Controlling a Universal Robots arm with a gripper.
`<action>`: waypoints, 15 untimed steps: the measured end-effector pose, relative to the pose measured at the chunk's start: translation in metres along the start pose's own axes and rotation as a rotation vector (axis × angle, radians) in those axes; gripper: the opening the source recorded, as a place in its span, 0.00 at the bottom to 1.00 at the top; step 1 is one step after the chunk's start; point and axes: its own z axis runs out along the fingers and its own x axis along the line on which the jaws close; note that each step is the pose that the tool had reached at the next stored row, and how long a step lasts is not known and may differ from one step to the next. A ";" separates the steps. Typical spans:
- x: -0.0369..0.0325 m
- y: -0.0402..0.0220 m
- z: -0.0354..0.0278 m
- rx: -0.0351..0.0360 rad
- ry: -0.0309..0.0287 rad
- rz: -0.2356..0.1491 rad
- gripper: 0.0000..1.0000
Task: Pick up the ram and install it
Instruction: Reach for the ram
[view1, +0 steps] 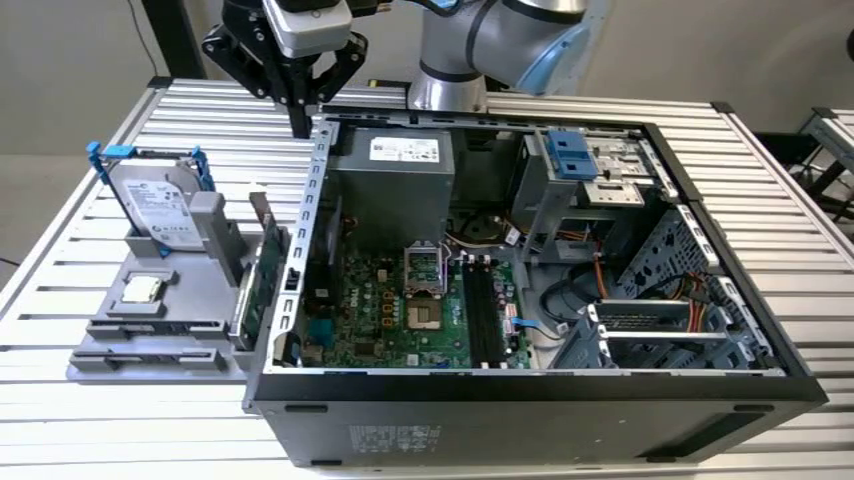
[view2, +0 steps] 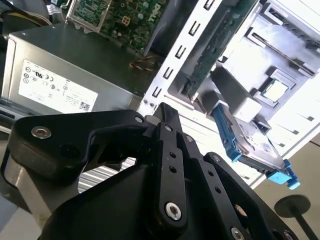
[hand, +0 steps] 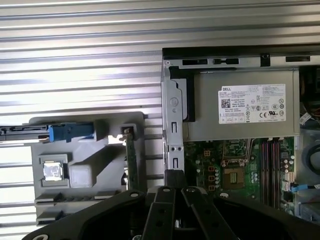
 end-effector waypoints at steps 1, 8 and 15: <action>0.0020 -0.0001 0.0000 0.0000 0.0000 0.000 0.00; 0.0164 -0.0011 -0.0004 0.0000 0.0001 -0.001 0.00; 0.0317 -0.0022 -0.0007 -0.0001 0.0000 -0.001 0.00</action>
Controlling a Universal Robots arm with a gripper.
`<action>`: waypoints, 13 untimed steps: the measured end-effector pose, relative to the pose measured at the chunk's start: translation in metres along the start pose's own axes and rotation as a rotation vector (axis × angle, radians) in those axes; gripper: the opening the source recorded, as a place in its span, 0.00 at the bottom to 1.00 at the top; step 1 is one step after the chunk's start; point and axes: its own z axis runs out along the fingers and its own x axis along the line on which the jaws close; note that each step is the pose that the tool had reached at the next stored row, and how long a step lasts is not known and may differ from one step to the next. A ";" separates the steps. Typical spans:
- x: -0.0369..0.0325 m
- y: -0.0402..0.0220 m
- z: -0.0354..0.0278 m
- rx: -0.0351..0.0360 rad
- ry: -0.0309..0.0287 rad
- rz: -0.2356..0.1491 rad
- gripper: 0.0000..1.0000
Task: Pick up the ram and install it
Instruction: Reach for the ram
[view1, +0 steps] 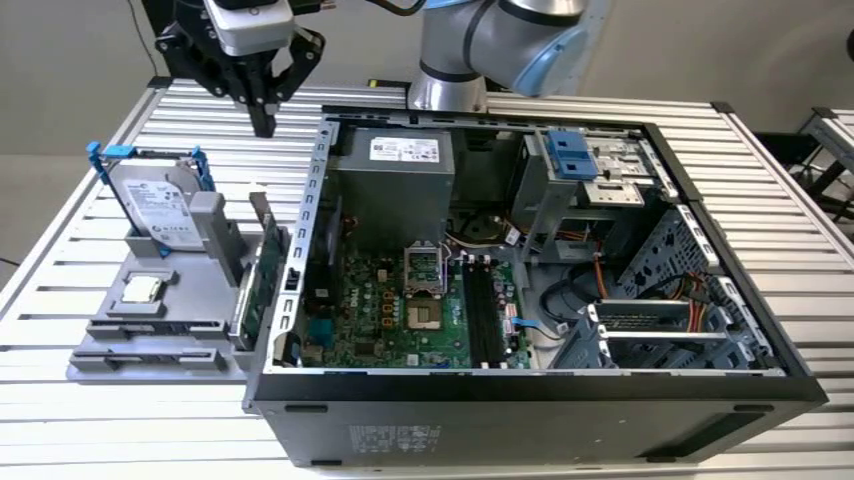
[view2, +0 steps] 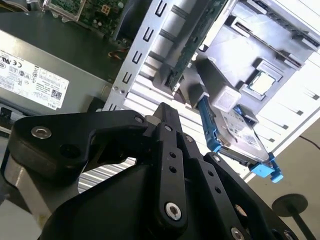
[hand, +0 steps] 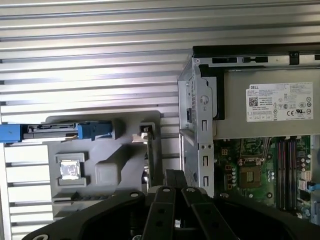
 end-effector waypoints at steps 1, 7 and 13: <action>0.0019 -0.0001 -0.0001 0.0000 0.0001 0.000 0.00; 0.0147 -0.0010 -0.0004 0.0000 0.0000 0.000 0.00; 0.0301 -0.0020 -0.0007 0.0001 0.0001 -0.001 0.00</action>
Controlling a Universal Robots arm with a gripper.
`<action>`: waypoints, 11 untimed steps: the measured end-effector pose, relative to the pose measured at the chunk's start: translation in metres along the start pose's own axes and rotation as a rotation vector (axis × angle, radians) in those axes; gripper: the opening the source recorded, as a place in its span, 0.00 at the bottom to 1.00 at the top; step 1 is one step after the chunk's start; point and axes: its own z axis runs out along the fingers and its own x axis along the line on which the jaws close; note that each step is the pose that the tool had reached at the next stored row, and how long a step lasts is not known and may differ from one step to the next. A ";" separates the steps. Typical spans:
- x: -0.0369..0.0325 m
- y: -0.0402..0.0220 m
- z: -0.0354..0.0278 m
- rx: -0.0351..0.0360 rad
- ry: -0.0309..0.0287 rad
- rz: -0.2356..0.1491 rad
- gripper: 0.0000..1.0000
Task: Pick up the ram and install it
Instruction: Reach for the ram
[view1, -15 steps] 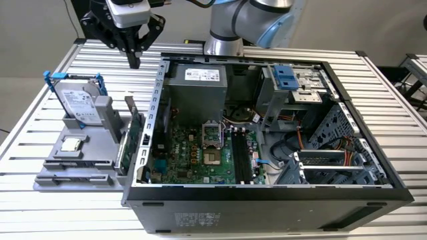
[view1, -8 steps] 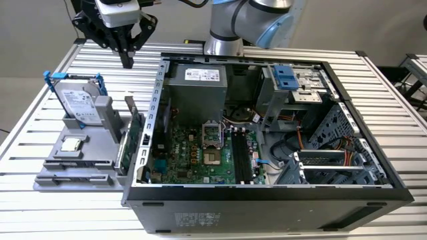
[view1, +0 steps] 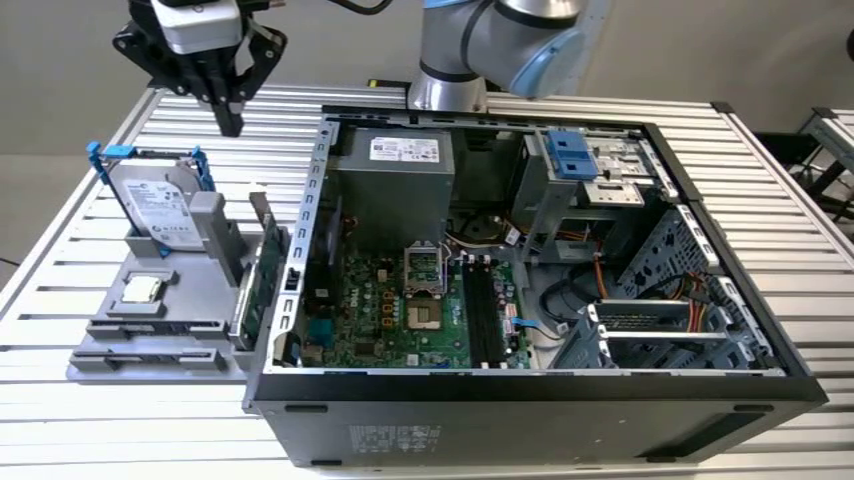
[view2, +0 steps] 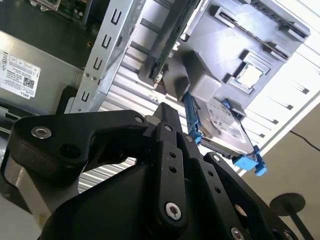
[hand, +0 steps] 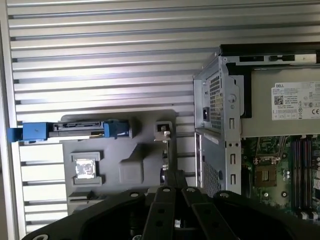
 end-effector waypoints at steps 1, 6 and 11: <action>0.0027 -0.0002 -0.0001 0.0000 0.0000 0.000 0.00; 0.0160 -0.0011 -0.0003 0.0000 0.0000 -0.001 0.00; 0.0296 -0.0020 -0.0006 0.0000 0.0000 -0.001 0.00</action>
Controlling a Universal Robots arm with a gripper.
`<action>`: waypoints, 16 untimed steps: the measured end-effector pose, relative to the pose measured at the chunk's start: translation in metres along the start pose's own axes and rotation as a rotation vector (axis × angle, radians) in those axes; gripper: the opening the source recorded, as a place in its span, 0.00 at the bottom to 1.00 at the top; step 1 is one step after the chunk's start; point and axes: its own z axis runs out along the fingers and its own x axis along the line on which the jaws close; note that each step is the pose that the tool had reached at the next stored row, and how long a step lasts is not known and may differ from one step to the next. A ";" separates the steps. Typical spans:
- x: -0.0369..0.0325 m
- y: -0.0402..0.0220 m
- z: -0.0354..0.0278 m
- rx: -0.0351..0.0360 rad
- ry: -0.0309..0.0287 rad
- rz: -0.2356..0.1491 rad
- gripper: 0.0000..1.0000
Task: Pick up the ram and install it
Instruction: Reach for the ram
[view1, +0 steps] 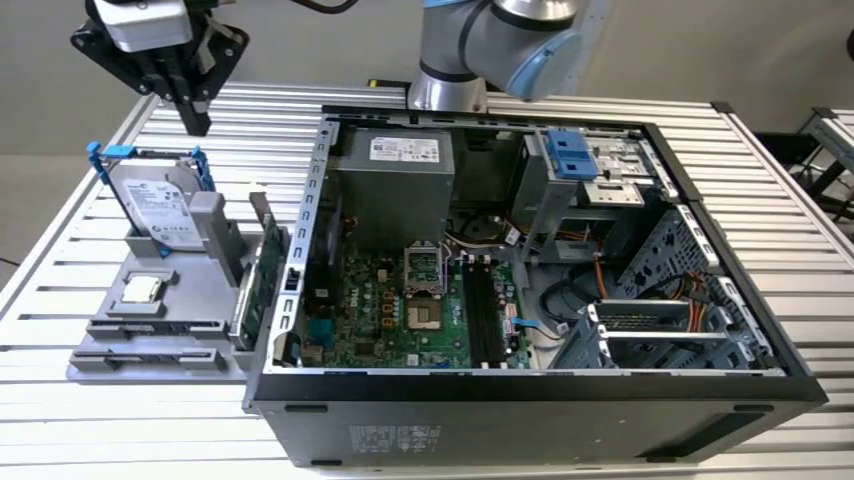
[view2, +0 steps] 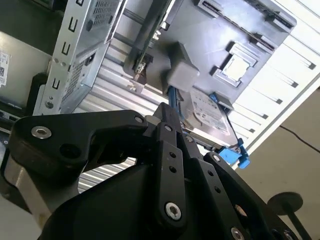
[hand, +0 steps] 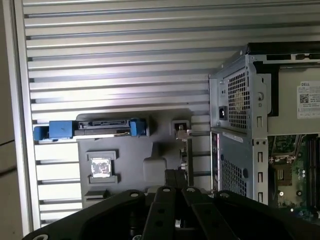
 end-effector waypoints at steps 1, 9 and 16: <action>0.0027 -0.0002 -0.0001 0.0000 0.0000 0.000 0.00; 0.0237 -0.0016 -0.0005 0.0001 0.0001 -0.001 0.00; 0.0414 -0.0028 -0.0009 0.0000 0.0001 -0.001 0.00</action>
